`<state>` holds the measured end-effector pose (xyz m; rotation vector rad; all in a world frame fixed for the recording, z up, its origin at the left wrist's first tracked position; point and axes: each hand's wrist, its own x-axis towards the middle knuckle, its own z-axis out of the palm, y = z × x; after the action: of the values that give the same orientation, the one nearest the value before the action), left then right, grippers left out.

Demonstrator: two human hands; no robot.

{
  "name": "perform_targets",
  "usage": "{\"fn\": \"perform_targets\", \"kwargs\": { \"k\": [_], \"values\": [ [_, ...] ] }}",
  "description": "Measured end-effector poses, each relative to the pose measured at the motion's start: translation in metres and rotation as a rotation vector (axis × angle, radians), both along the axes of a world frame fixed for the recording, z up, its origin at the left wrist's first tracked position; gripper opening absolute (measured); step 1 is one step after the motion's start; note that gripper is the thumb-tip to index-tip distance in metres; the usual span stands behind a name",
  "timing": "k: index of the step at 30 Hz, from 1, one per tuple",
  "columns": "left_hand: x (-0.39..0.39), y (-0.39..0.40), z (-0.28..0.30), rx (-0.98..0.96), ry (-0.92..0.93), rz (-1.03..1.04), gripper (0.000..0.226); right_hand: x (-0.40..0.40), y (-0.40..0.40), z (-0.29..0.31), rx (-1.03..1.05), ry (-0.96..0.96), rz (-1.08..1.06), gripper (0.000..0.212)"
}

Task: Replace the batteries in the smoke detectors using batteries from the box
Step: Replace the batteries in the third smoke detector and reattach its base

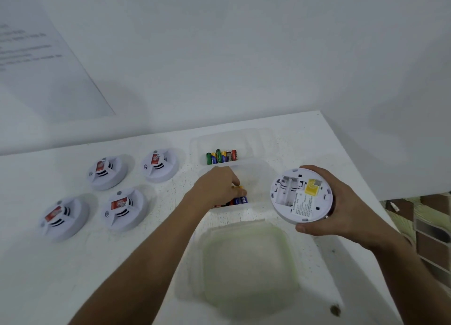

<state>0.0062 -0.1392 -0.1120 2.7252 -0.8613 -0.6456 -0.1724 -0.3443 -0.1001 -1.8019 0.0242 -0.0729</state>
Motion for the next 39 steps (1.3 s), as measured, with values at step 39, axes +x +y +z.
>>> {"fn": "perform_targets", "kwargs": {
  "k": [39],
  "values": [
    [-0.086, 0.028, 0.046, -0.67, 0.216, -0.043, 0.088, 0.01, 0.021, 0.008, -0.035, -0.051, 0.144, 0.091]
  ]
}}
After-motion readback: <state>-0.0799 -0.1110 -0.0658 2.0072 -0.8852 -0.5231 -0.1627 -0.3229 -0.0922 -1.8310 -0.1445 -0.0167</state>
